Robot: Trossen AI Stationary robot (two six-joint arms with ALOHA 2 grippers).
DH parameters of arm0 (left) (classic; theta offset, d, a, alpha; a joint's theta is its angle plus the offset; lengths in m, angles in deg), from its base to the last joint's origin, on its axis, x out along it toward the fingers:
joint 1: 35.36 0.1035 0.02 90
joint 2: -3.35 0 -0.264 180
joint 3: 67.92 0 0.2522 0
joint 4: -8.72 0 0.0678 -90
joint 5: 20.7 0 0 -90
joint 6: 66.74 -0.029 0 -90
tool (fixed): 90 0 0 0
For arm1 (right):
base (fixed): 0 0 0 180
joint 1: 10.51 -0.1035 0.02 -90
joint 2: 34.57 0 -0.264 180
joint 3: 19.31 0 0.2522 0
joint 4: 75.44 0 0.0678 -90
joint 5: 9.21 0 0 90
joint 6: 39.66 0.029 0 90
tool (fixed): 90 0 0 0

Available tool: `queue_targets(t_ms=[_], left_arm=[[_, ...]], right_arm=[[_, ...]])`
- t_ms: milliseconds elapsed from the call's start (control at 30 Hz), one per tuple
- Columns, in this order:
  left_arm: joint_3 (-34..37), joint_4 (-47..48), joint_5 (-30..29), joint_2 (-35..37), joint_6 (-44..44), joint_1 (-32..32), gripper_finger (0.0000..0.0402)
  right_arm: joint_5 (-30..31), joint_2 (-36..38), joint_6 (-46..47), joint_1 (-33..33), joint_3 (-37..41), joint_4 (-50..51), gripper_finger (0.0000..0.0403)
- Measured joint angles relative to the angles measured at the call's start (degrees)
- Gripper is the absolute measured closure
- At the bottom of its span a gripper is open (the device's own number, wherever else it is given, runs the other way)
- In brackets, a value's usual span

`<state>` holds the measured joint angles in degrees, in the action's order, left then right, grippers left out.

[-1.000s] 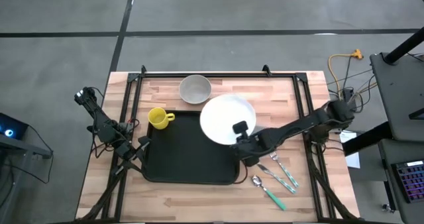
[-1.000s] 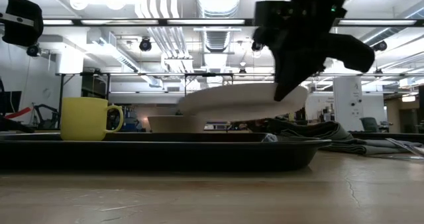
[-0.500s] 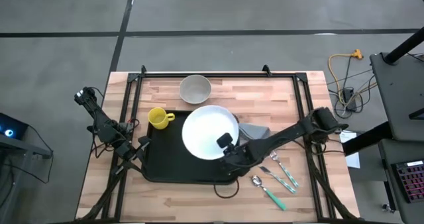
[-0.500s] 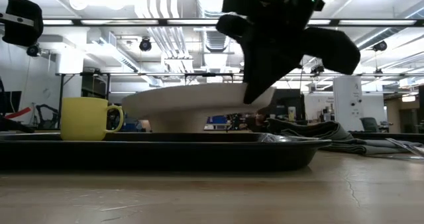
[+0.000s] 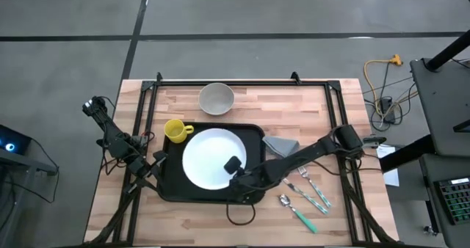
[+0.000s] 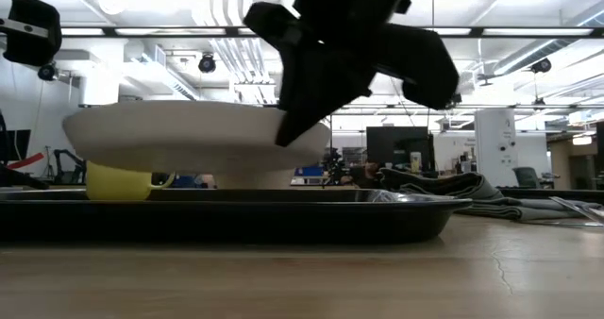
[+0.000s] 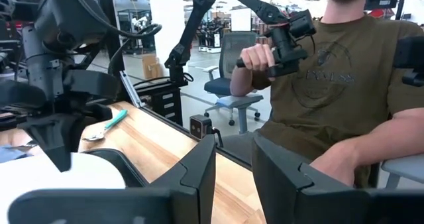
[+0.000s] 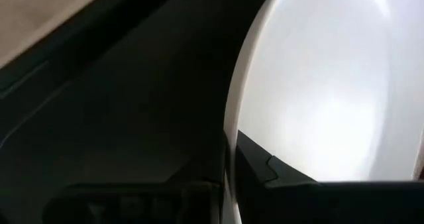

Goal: Set up tray
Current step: Put the white plate on the black serving tray below the yellow mug

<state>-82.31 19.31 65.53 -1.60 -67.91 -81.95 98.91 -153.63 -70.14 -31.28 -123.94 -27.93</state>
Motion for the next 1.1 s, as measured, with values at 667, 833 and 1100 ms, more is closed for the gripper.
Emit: queue_targets(t_ms=[667,833,1100], left_arm=[[0.0,0.0,0.0,0.0,0.0,0.0,0.0322],[0.0,0.0,0.0,0.0,0.0,0.0,0.0322],[0.0,0.0,0.0,0.0,0.0,0.0,0.0322]], right_arm=[[-4.1,-10.4,-12.2,0.4,-12.9,-3.9,0.0395],[-4.7,-14.2,-12.2,1.2,-18.5,0.4,0.0395],[-4.7,-18.7,-12.2,1.3,-24.5,4.0,0.0394]])
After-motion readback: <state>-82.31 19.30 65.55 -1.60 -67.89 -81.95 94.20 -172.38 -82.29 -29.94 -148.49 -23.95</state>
